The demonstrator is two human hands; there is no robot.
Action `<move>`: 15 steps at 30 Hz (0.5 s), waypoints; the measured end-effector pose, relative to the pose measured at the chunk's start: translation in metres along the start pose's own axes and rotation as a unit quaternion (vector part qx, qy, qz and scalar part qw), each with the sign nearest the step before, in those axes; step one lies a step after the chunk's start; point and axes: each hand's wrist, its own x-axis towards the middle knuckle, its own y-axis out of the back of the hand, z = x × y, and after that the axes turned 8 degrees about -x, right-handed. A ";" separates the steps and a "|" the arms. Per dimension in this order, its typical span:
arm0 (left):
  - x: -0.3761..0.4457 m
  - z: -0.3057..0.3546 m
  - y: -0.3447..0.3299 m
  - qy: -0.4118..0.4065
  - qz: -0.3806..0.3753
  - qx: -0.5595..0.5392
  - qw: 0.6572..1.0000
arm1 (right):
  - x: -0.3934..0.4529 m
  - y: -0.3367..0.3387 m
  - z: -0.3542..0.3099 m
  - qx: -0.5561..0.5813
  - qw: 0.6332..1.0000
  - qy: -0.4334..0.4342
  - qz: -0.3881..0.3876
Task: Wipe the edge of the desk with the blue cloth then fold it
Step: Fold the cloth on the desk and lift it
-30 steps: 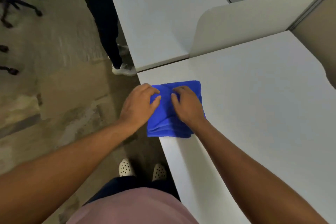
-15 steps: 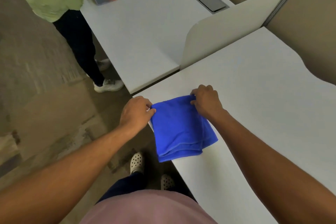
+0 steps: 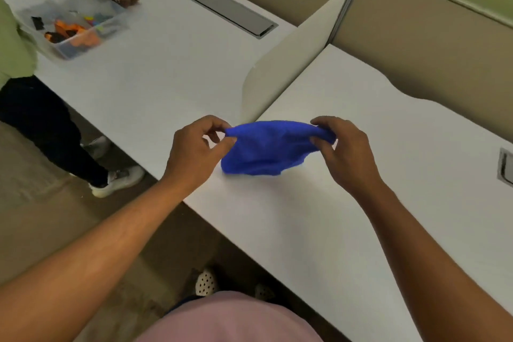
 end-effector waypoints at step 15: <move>-0.045 -0.074 0.013 -0.011 -0.314 0.143 0.938 | -0.152 -0.050 0.013 -0.052 0.993 -0.015 -0.103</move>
